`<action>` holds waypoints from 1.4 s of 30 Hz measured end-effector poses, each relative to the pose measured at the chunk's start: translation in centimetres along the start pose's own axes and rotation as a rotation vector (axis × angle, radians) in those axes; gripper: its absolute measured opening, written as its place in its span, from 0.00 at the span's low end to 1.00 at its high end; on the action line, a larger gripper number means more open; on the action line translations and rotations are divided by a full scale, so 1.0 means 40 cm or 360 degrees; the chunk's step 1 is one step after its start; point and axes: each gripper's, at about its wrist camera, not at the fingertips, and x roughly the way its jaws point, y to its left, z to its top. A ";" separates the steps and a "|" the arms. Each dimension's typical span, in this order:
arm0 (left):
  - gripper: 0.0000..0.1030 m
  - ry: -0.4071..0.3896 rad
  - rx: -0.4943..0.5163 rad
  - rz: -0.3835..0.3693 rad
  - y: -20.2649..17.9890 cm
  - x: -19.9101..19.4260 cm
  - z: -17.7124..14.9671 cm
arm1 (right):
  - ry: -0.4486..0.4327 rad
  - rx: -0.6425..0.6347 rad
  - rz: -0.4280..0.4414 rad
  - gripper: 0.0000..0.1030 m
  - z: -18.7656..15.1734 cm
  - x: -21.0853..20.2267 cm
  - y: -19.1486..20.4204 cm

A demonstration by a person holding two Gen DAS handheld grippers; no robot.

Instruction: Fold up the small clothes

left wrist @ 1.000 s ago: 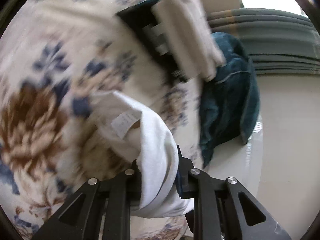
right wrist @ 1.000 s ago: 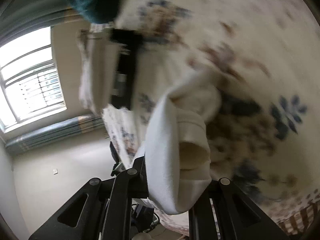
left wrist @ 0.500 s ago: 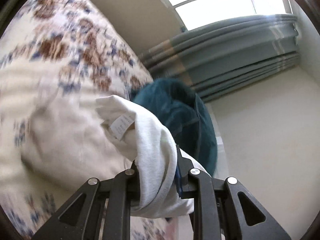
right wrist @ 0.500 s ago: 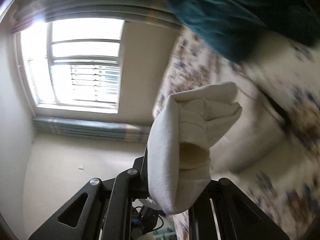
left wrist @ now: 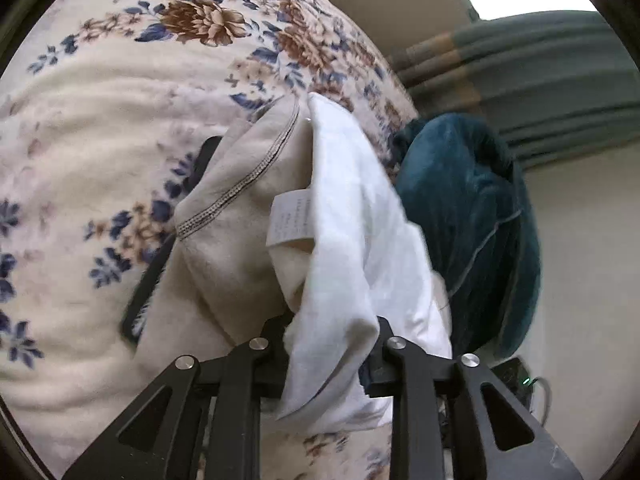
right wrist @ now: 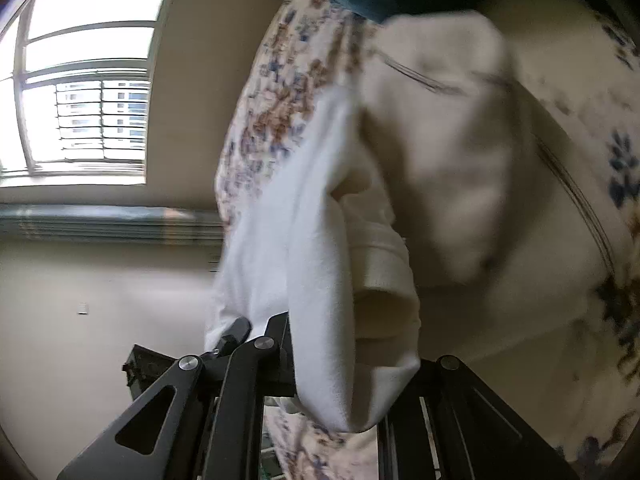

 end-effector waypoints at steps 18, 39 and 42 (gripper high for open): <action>0.98 -0.0206 0.0821 0.1076 -0.258 -0.189 -0.210 | -0.0370 -0.1021 -0.1451 0.97 -0.144 -0.226 0.267; 0.98 -0.0603 0.1025 0.0891 -0.560 -0.760 -0.611 | -0.0780 -0.1276 -0.1276 0.97 -0.708 -0.958 0.663; 0.98 -0.0642 0.1033 0.0854 -0.583 -0.825 -0.664 | -0.0838 -0.1324 -0.1247 0.97 -0.793 -1.049 0.695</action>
